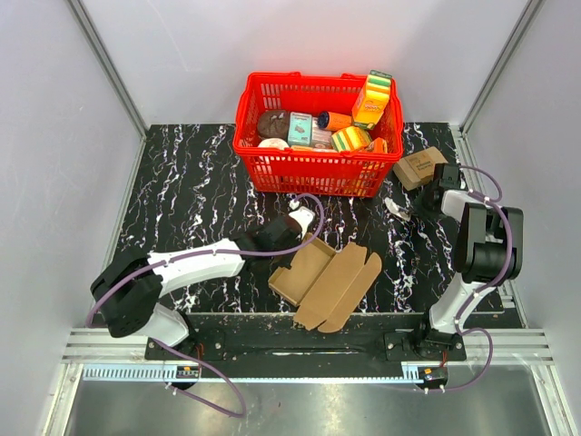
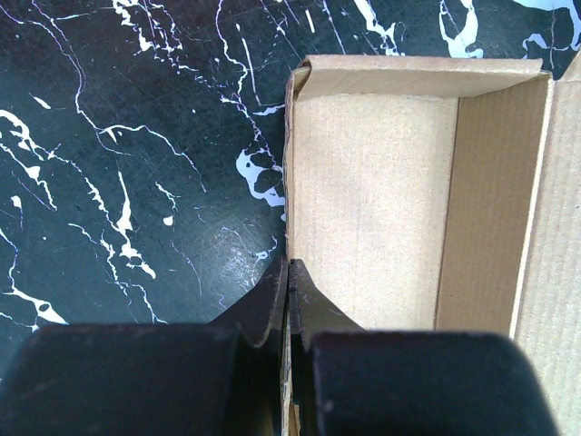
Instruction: Fold the paper box
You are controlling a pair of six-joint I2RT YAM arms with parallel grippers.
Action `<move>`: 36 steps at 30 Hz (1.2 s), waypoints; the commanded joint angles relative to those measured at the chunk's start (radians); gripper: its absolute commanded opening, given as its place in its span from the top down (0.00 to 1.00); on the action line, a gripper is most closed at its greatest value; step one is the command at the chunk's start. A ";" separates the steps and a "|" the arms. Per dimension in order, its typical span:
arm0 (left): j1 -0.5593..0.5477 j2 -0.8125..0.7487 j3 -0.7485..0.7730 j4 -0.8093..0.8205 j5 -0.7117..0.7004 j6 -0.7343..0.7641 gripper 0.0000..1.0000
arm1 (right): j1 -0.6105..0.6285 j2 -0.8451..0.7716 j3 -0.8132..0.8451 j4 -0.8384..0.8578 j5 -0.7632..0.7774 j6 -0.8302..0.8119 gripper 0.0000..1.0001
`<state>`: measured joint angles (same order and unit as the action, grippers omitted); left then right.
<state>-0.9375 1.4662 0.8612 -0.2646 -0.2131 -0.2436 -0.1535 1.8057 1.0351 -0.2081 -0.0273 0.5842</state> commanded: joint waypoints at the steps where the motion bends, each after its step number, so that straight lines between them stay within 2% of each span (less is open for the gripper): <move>1: 0.006 -0.037 -0.005 0.044 0.014 0.003 1.00 | -0.001 -0.043 -0.043 -0.027 -0.005 -0.003 0.94; 4: 0.006 -0.040 -0.007 0.042 0.011 0.003 1.00 | -0.001 -0.094 -0.056 -0.020 -0.003 0.000 1.00; 18: 0.008 -0.044 -0.004 0.042 0.006 -0.003 1.00 | -0.003 -0.446 -0.089 -0.123 0.084 -0.035 1.00; 28: 0.009 -0.037 0.006 0.051 0.007 -0.016 1.00 | 0.009 -0.724 -0.081 -0.319 -0.072 -0.043 1.00; 32: 0.008 -0.037 0.009 0.061 0.011 -0.022 1.00 | 0.090 -0.784 -0.053 -0.419 -0.115 -0.063 1.00; 36: 0.008 -0.032 0.019 0.061 0.017 -0.025 1.00 | 0.284 -0.830 -0.035 -0.461 -0.079 -0.035 1.00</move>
<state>-0.9344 1.4593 0.8612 -0.2596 -0.2127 -0.2485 -0.0147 1.0138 0.9508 -0.5861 -0.0902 0.5468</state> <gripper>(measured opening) 0.022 0.008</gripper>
